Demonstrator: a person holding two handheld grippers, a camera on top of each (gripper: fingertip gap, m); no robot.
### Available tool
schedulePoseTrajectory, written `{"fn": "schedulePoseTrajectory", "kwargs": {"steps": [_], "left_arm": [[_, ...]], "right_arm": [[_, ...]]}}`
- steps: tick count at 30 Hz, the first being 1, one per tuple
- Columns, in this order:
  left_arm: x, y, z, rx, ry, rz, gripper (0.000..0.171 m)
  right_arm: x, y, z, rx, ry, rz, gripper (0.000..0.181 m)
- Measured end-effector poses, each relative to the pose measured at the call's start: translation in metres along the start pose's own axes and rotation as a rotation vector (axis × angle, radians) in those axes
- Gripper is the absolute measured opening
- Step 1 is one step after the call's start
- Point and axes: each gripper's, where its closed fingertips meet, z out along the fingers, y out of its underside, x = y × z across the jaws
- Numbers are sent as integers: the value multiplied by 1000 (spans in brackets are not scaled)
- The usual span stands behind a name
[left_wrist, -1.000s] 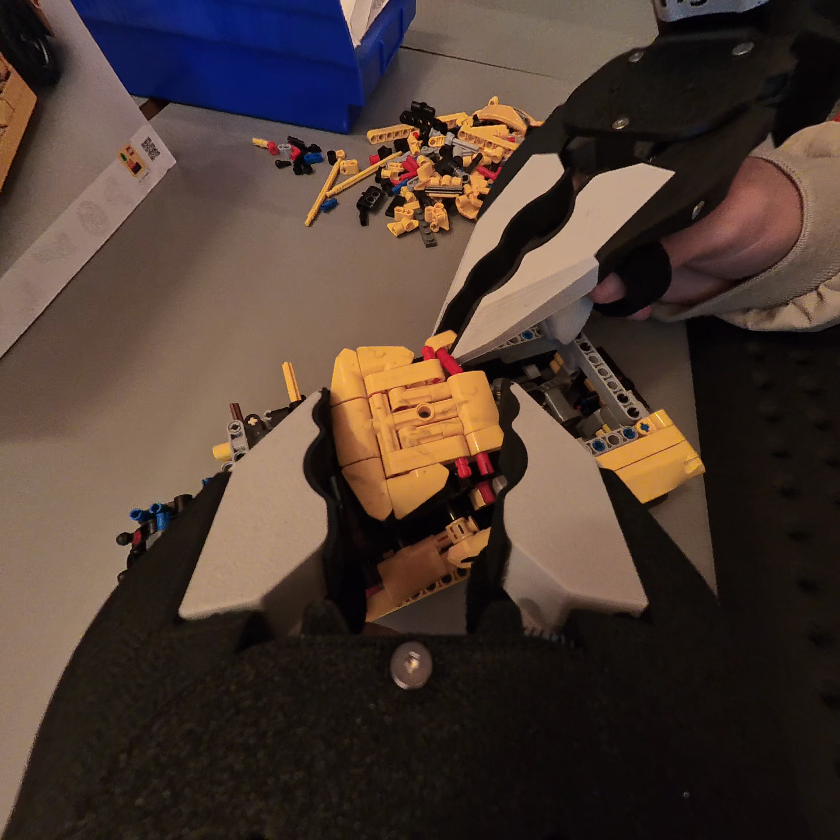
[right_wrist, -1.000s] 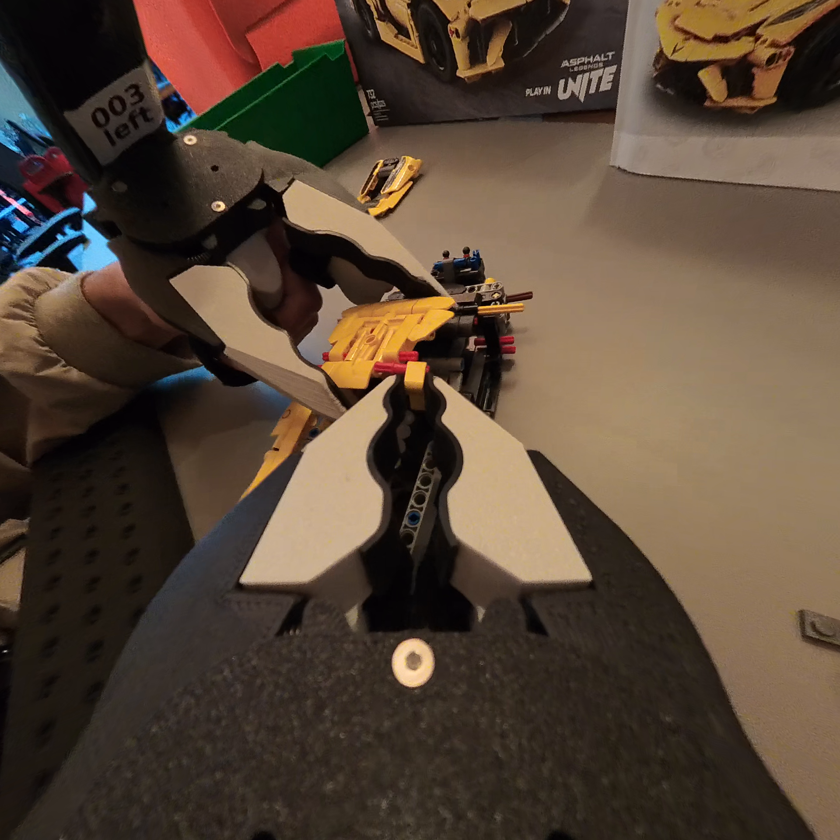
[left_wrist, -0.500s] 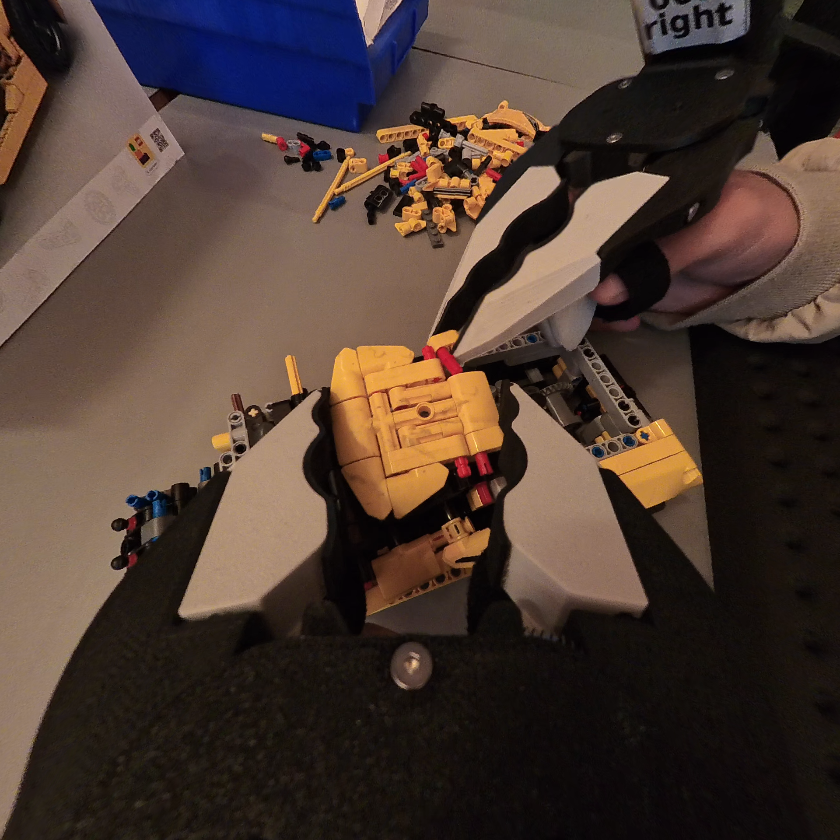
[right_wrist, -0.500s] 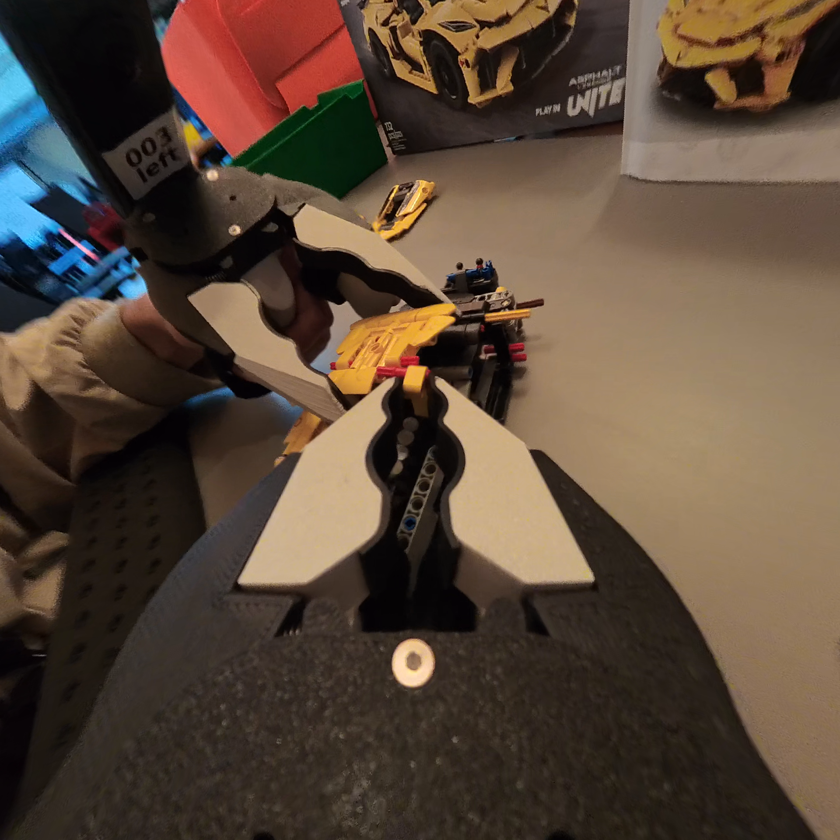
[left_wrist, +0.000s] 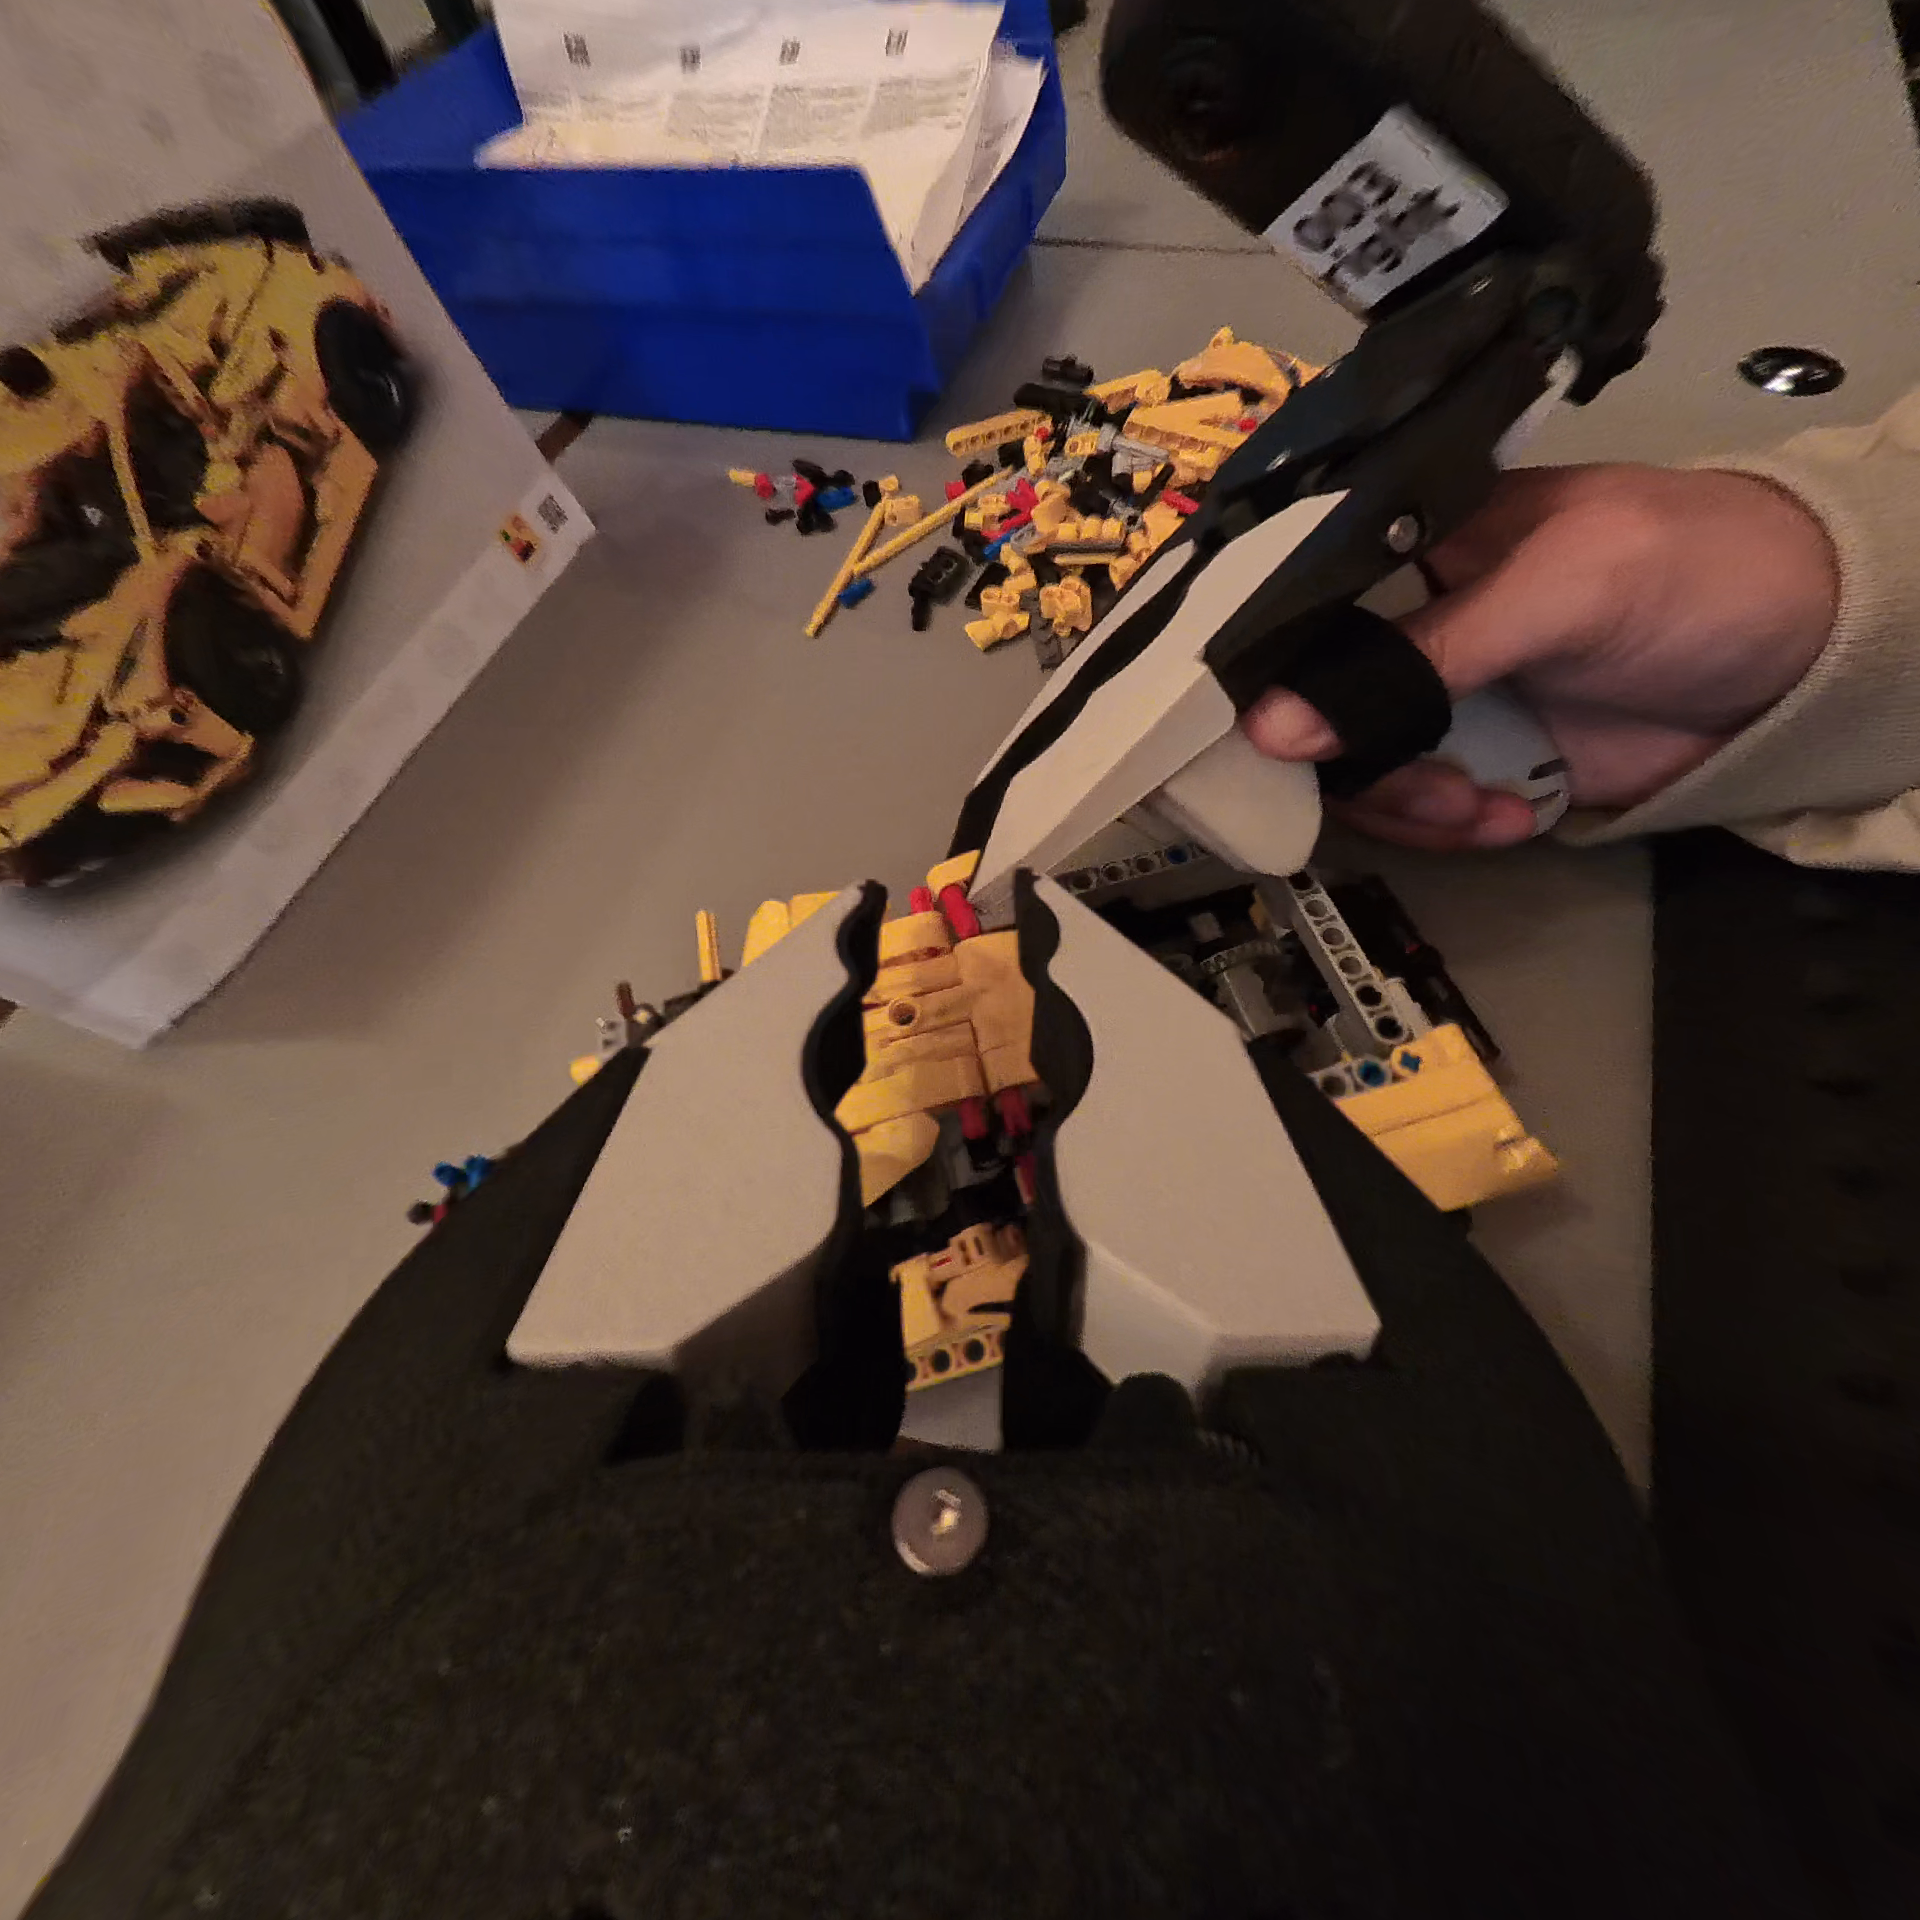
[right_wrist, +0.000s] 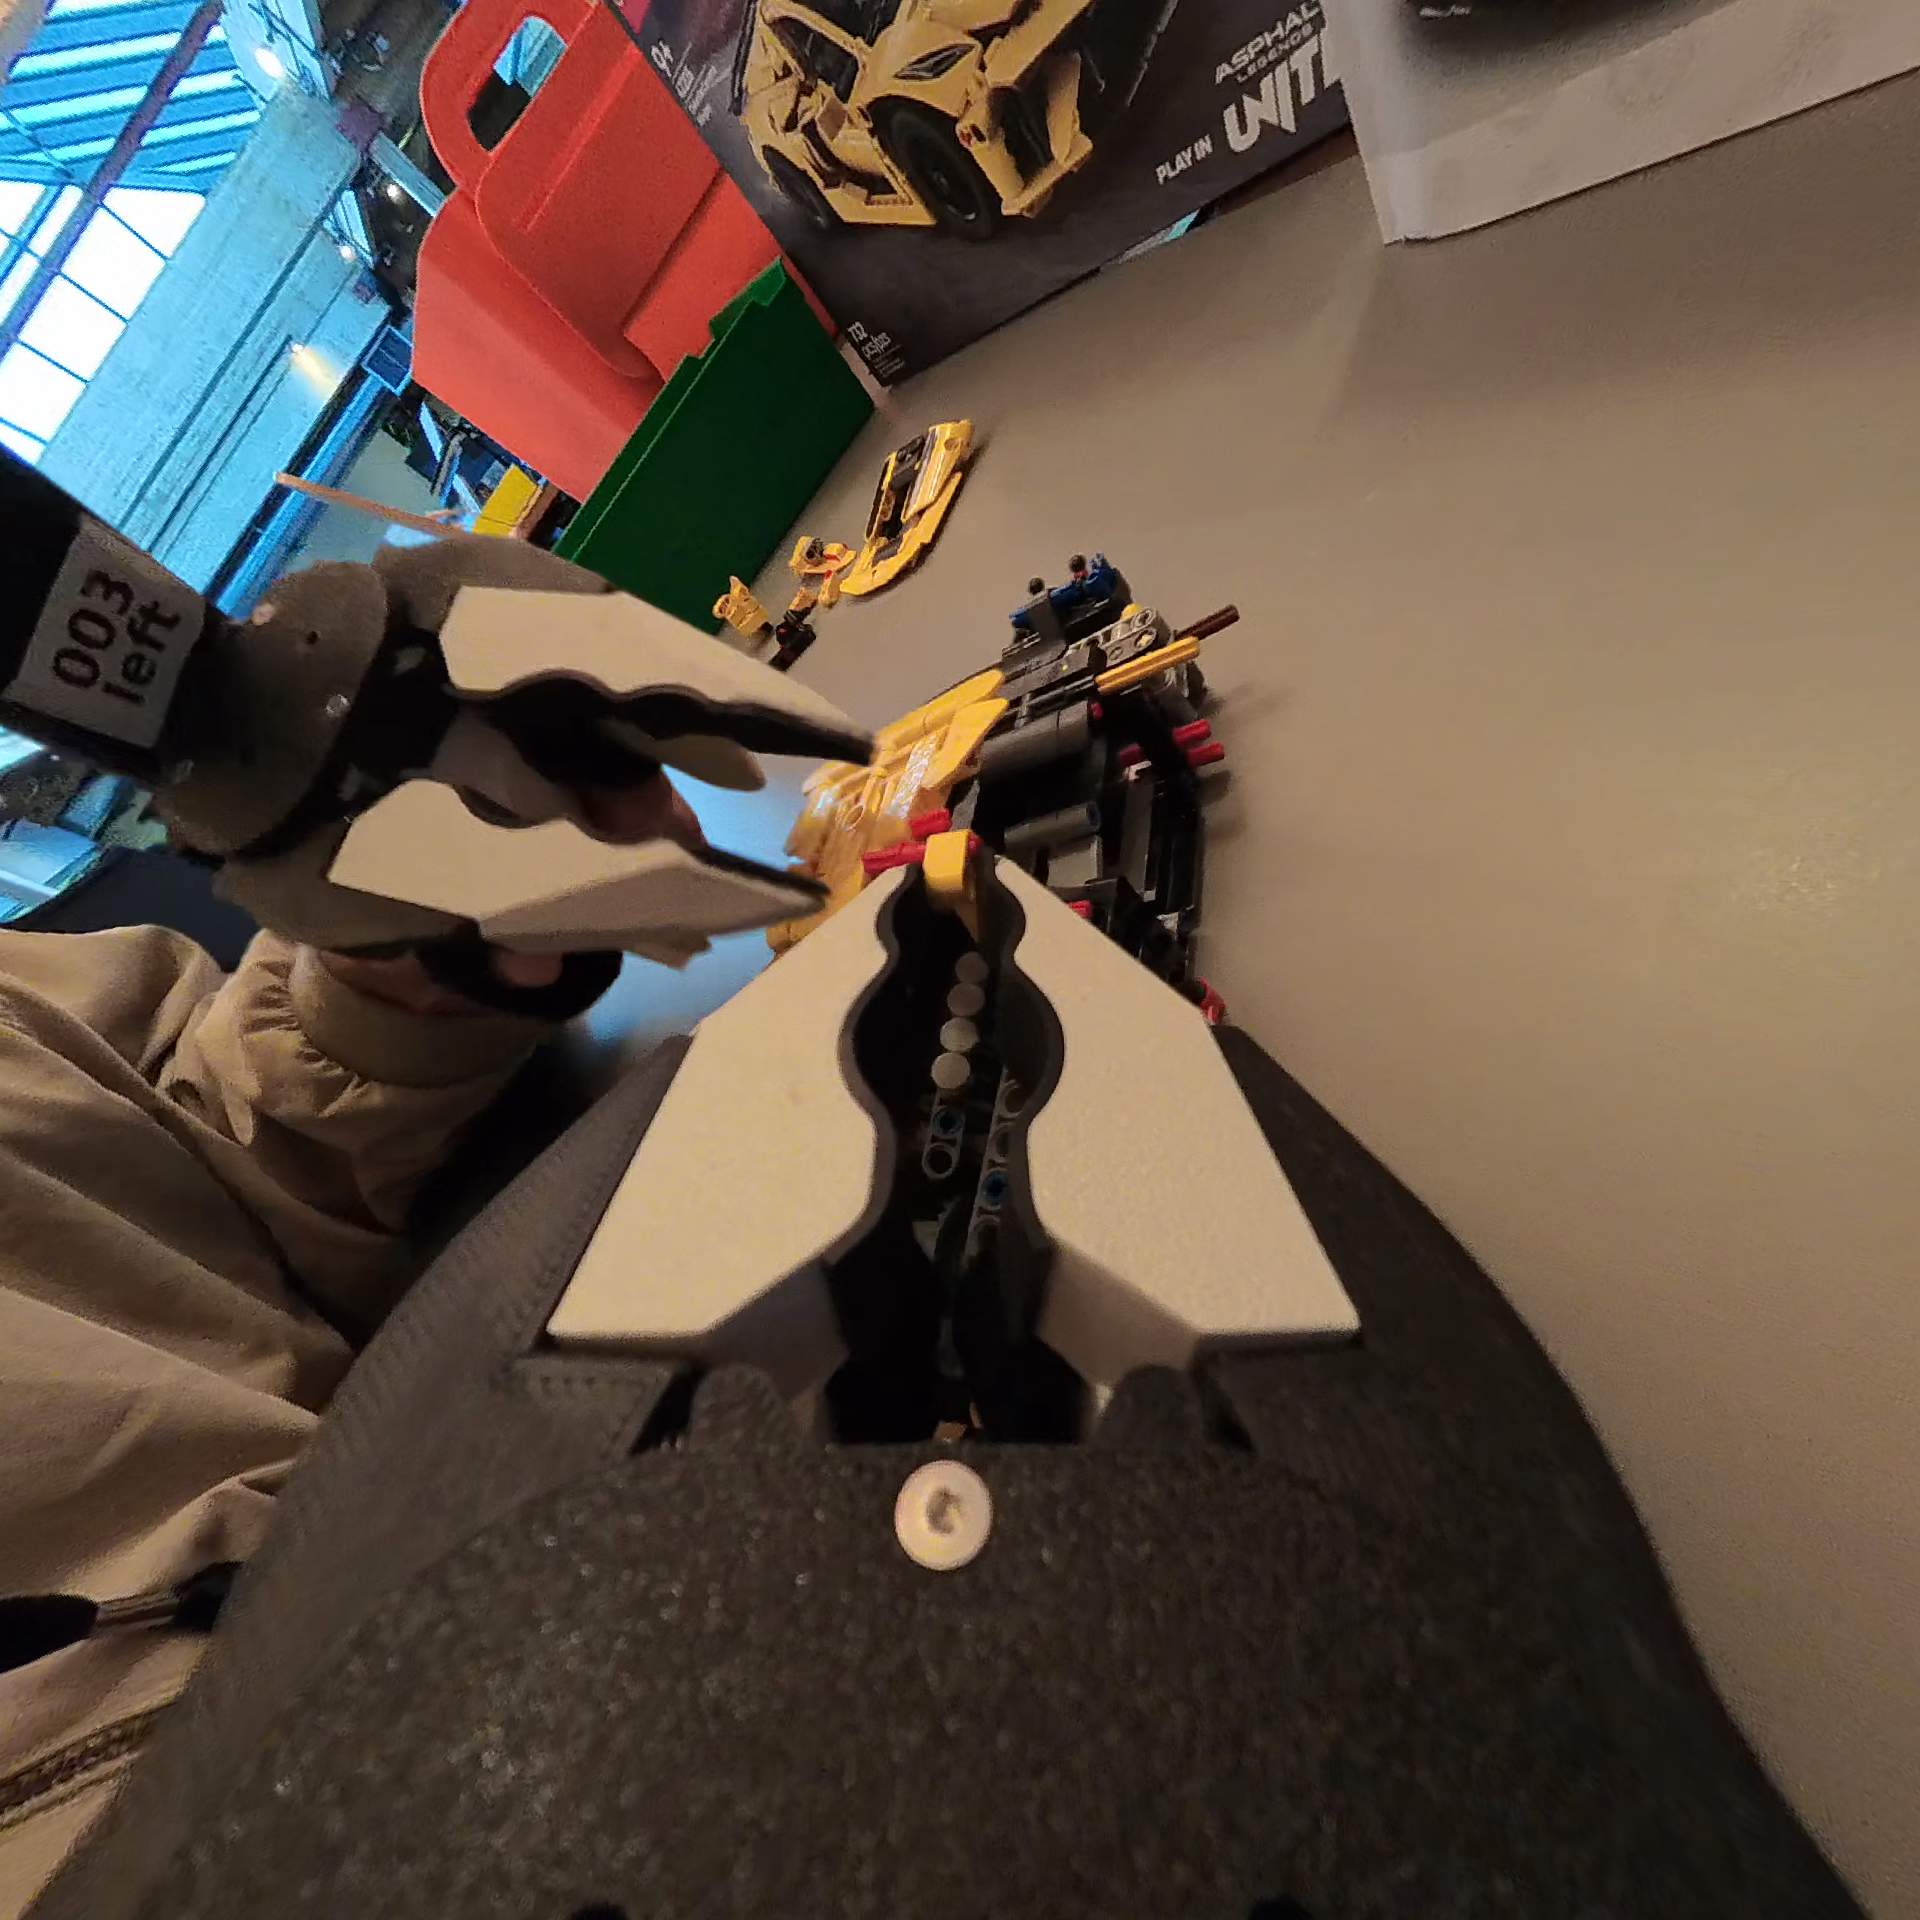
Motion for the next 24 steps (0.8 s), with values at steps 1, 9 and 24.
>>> {"fn": "schedulePoseTrajectory", "kwargs": {"steps": [1,9,24], "left_arm": [[1,4,5,-28,2,-30,29],[5,6,9,-68,2,-104,27],[4,12,3,-162,-66,-74,6]], "right_arm": [[1,-1,0,2,8,16,7],[0,0,1,-5,-4,78,7],[-5,2,1,-3,-43,107,8]]}}
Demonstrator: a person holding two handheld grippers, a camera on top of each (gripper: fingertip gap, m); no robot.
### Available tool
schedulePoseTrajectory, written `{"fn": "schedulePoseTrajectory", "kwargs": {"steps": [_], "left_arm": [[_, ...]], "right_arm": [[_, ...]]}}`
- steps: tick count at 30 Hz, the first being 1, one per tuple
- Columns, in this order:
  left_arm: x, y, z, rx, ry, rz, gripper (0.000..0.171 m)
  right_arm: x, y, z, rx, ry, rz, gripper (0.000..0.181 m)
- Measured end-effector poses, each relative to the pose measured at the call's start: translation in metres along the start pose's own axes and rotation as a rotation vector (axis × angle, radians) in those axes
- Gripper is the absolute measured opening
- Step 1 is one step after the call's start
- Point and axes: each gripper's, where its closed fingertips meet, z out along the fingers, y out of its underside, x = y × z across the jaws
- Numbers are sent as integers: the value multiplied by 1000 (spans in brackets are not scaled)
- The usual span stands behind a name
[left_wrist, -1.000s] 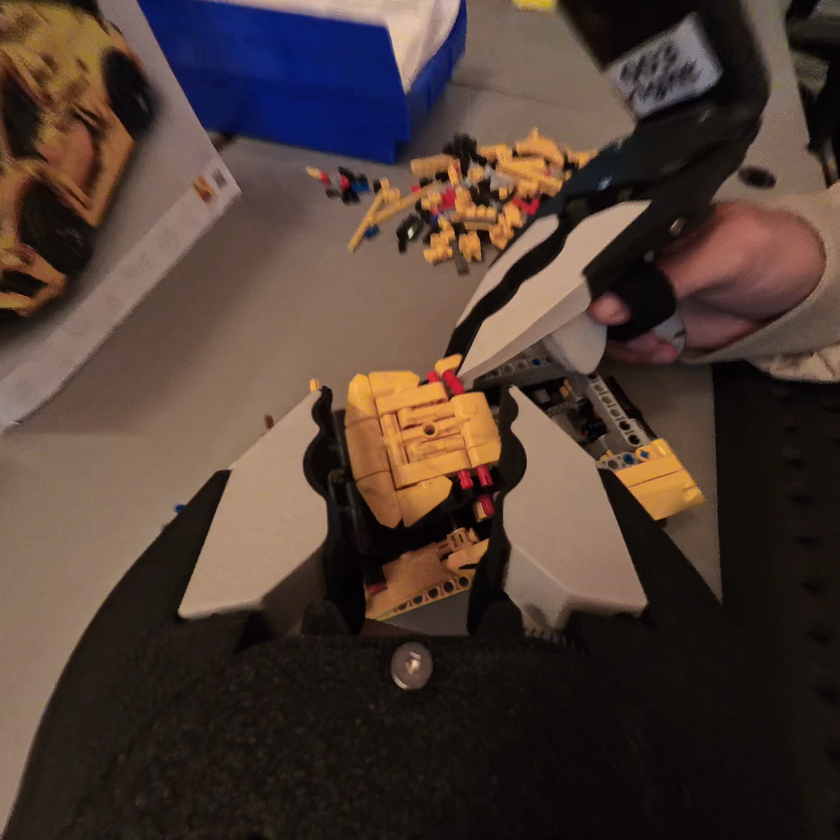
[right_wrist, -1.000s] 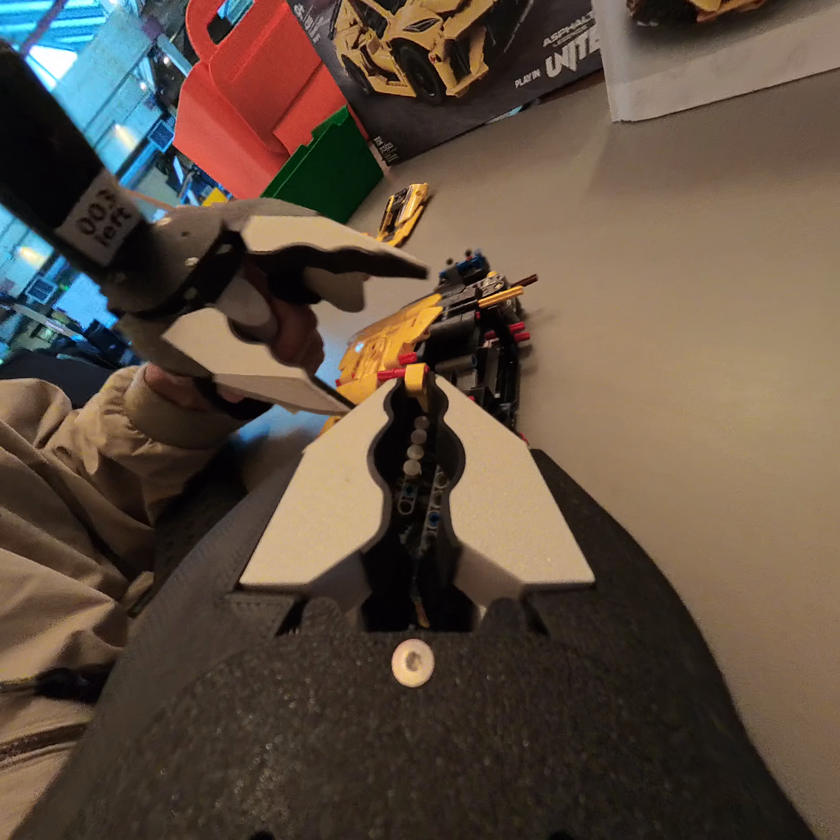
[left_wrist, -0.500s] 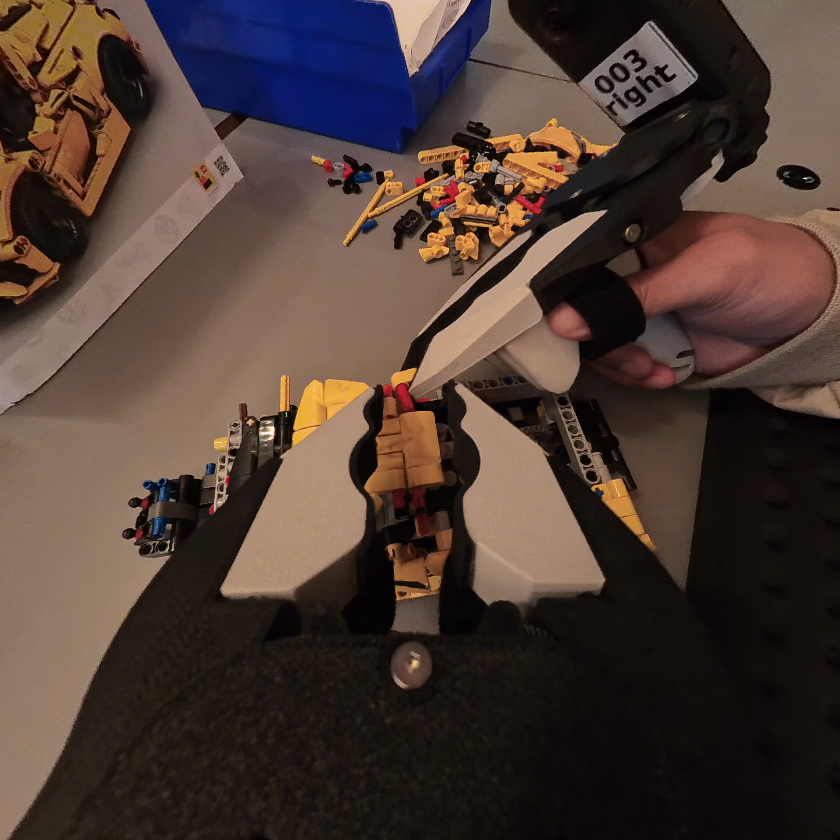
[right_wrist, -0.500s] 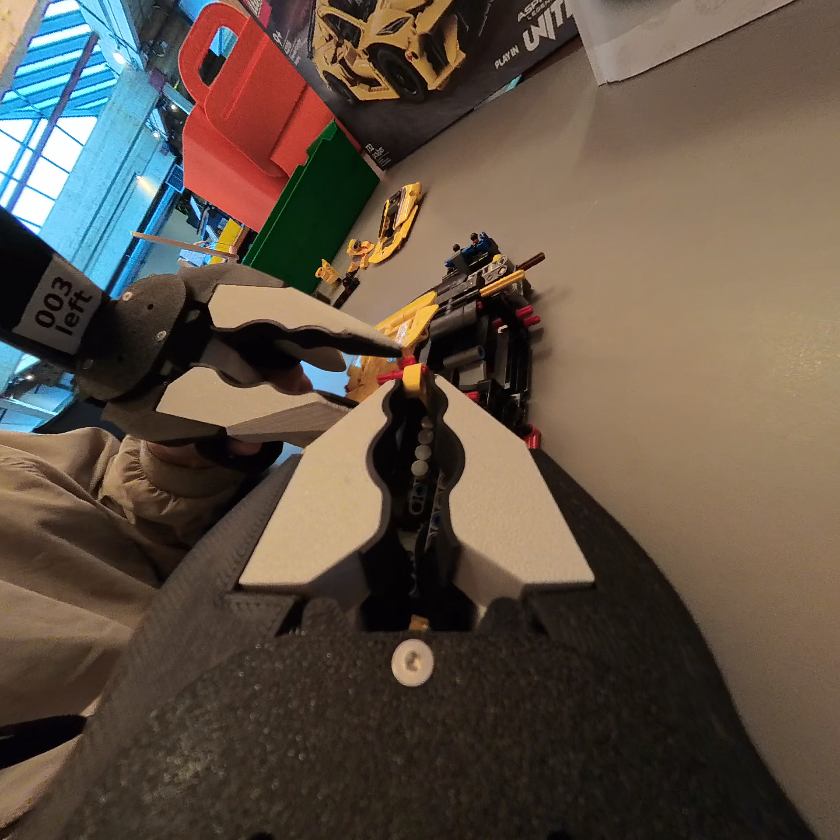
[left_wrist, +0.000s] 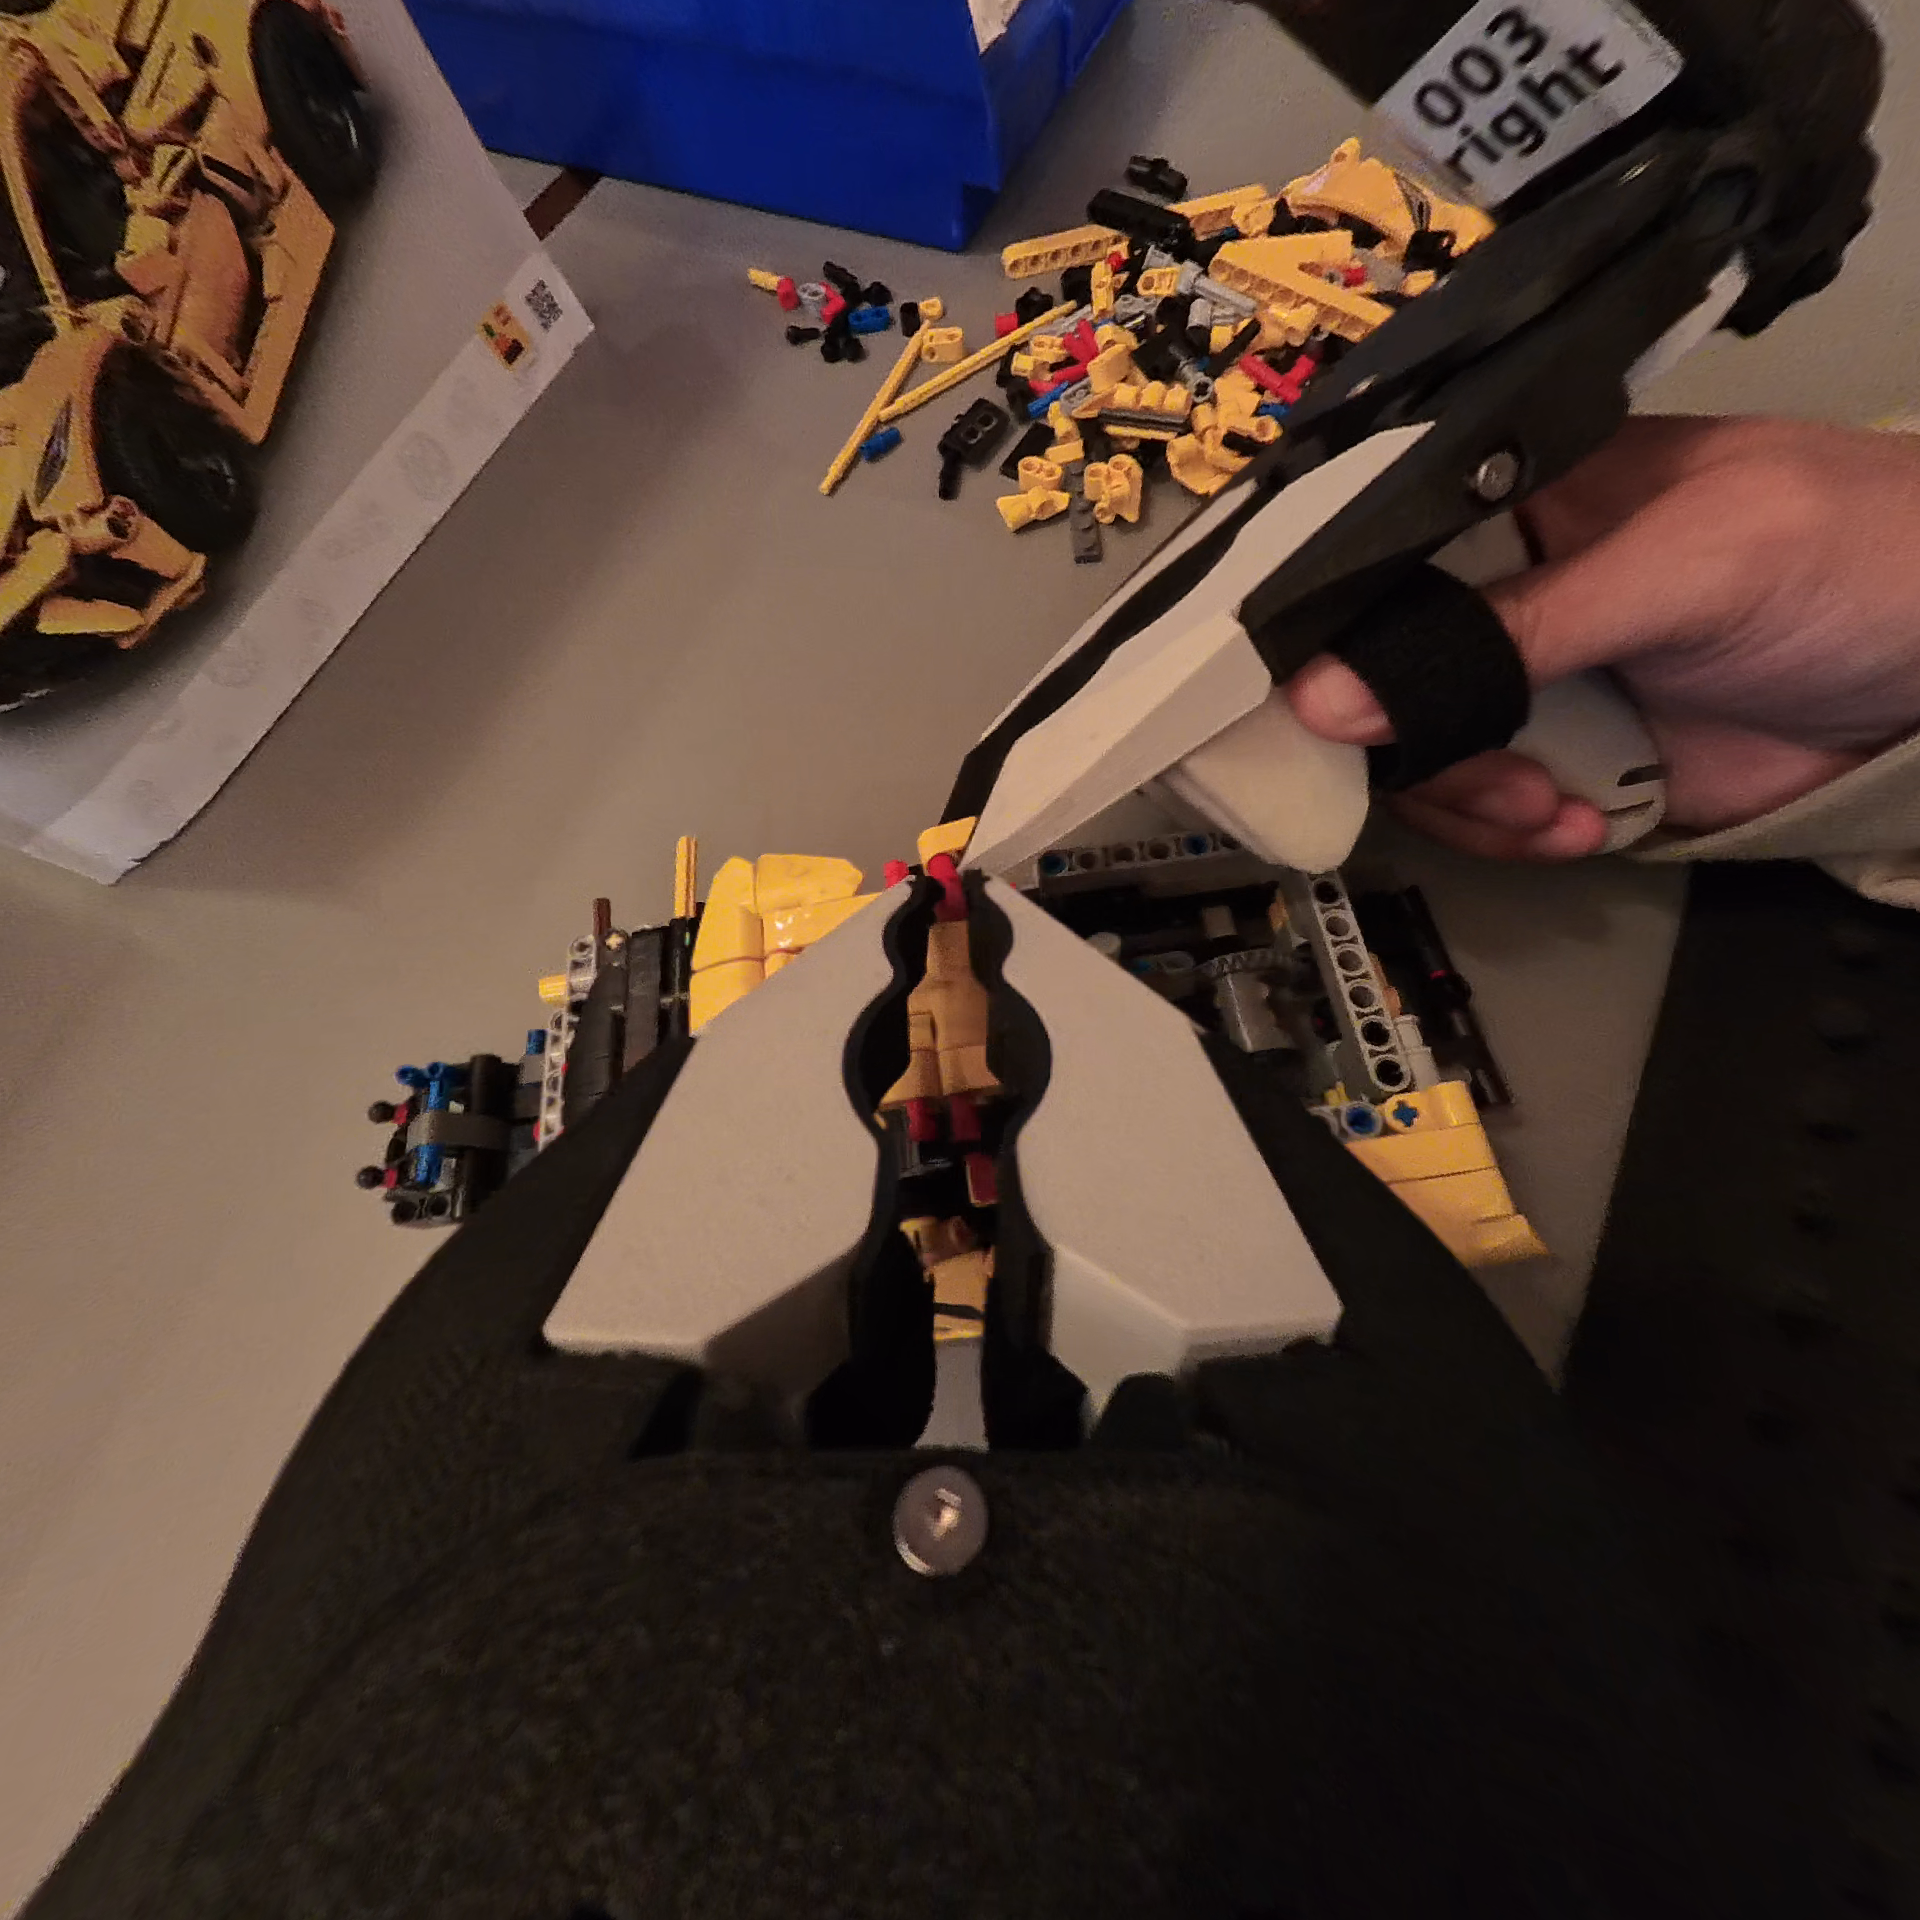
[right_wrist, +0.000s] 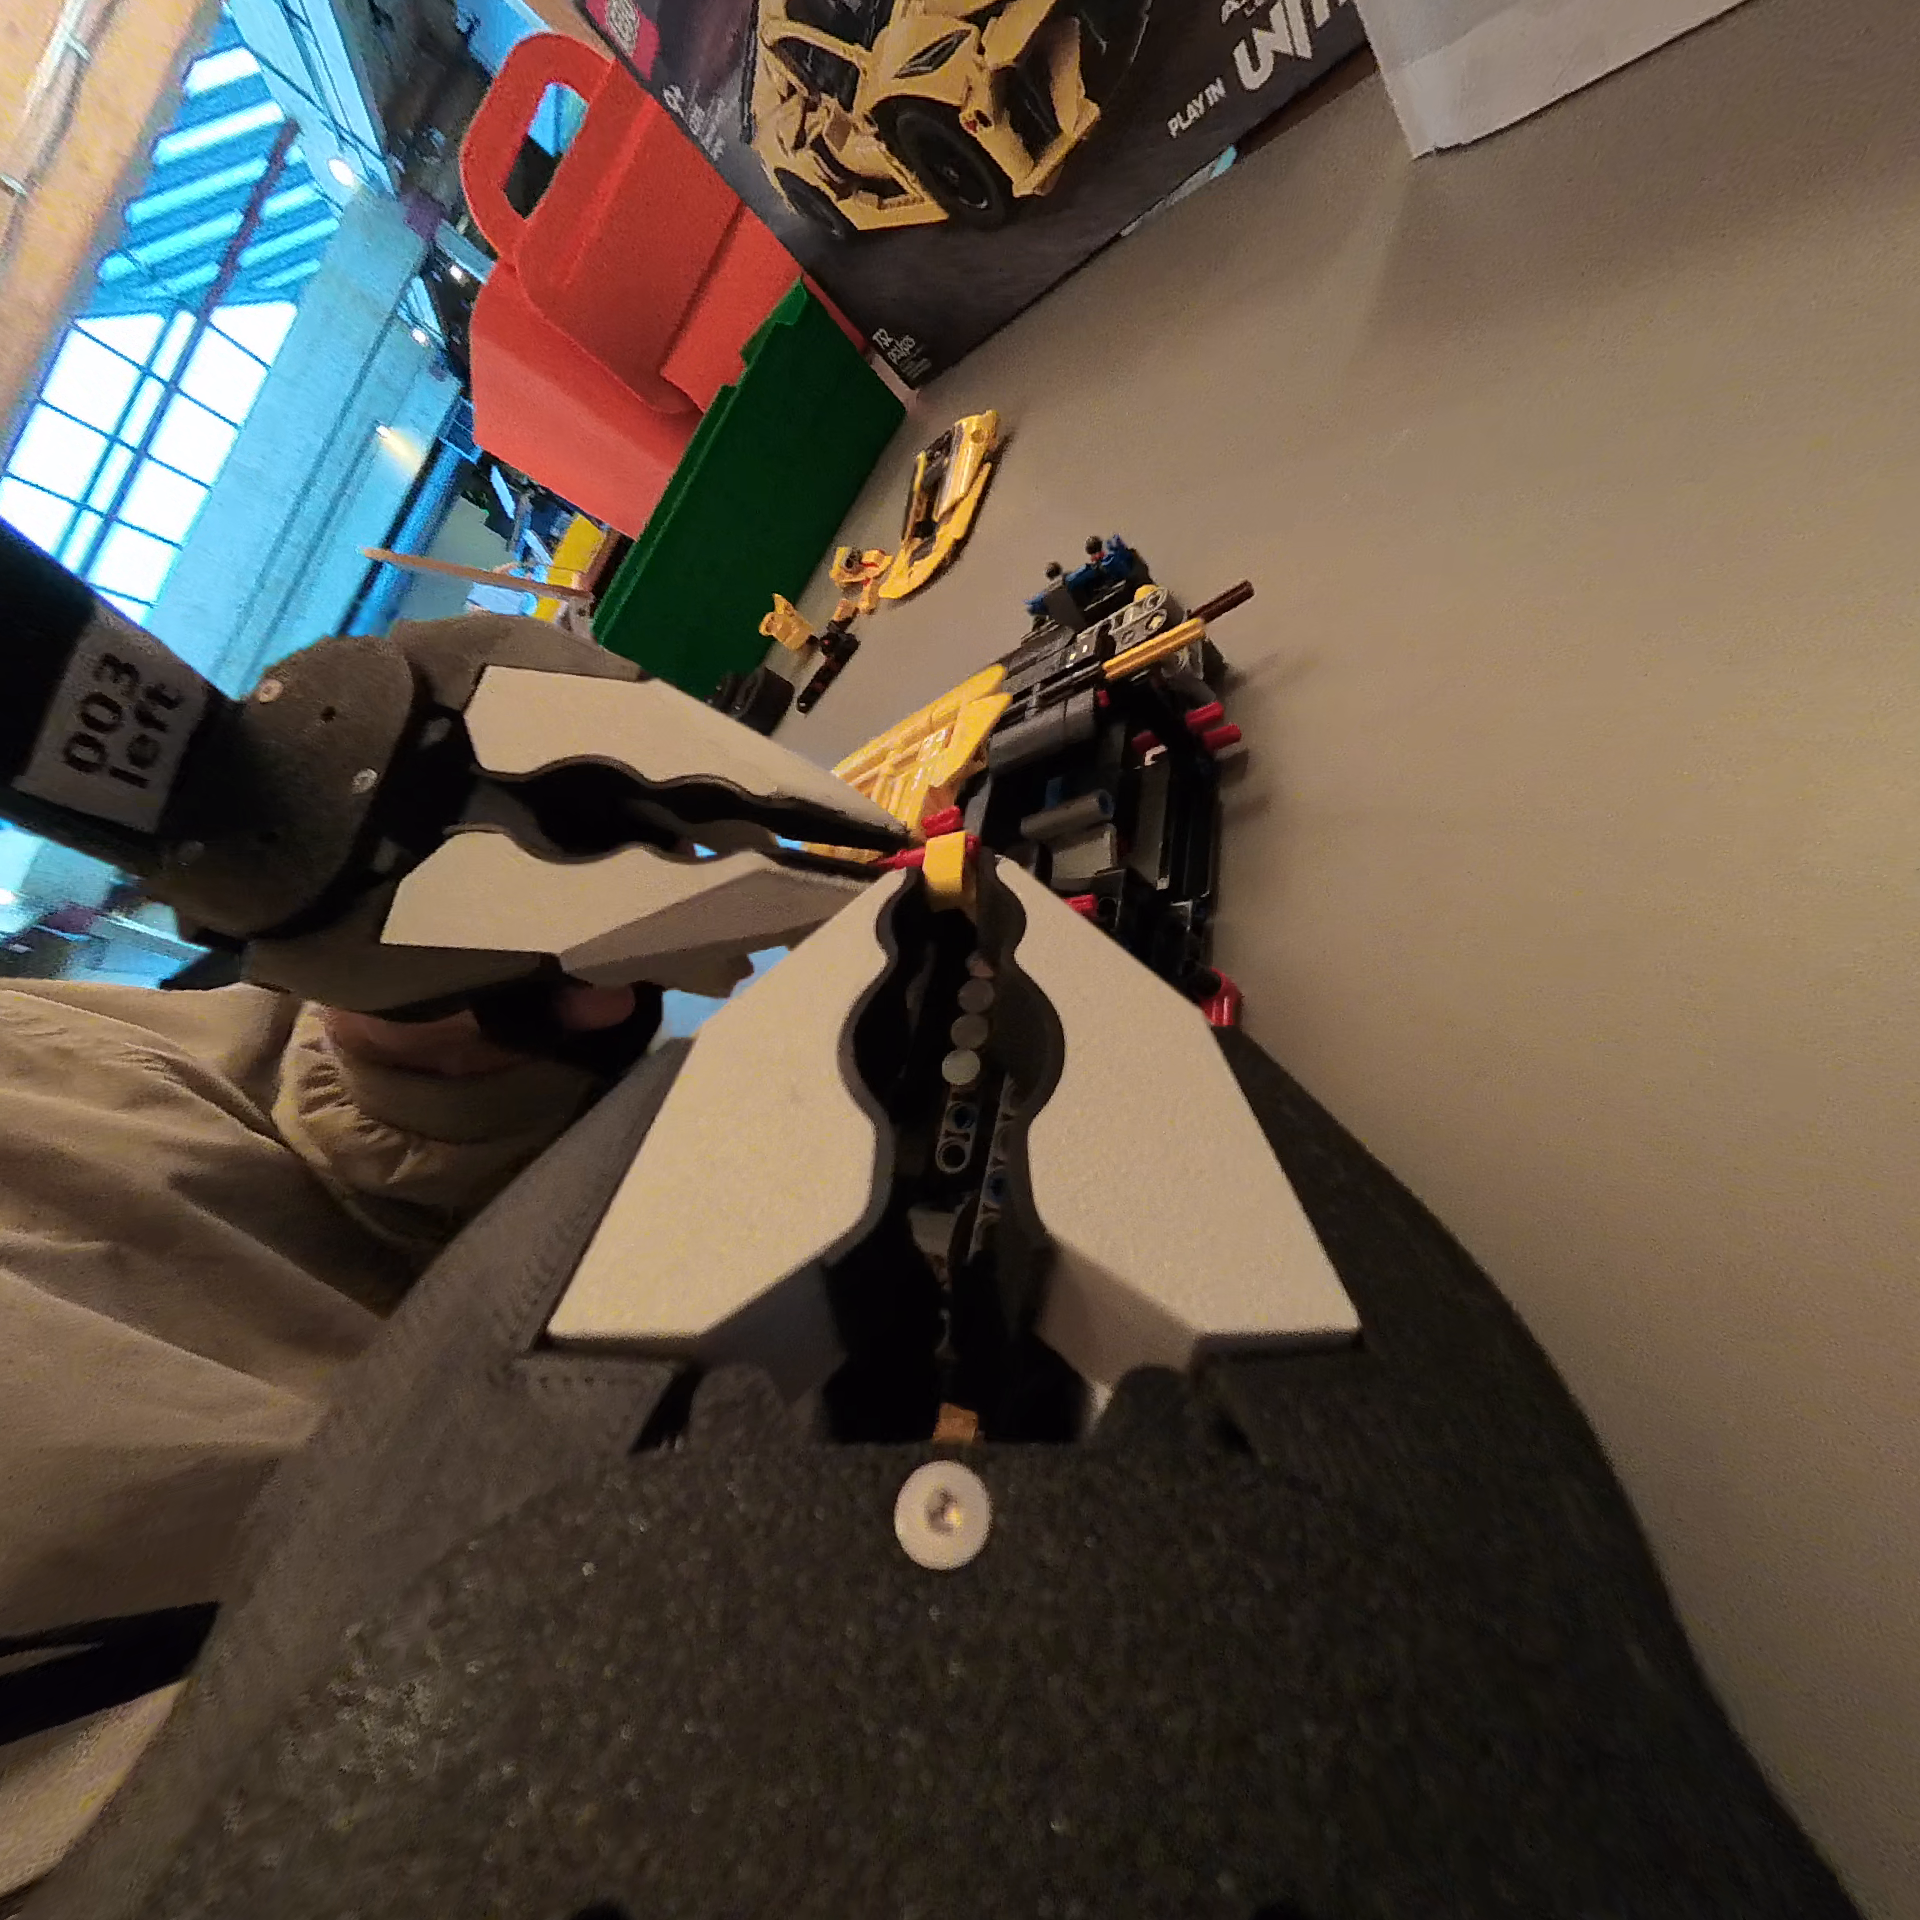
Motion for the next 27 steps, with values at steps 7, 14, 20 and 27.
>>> {"fn": "schedulePoseTrajectory", "kwargs": {"steps": [7,14,20,27], "left_arm": [[0,-2,-2,-10,-57,68,8],[1,1,-2,-32,-82,122,17],[2,5,3,-37,-103,161,8],[-1,5,1,-18,-80,166,3]], "right_arm": [[-3,0,-1,8,-93,134,8],[-2,0,-1,-4,-56,80,8],[0,0,-1,-7,17,-24,8],[2,2,1,-16,51,-119,7]]}}
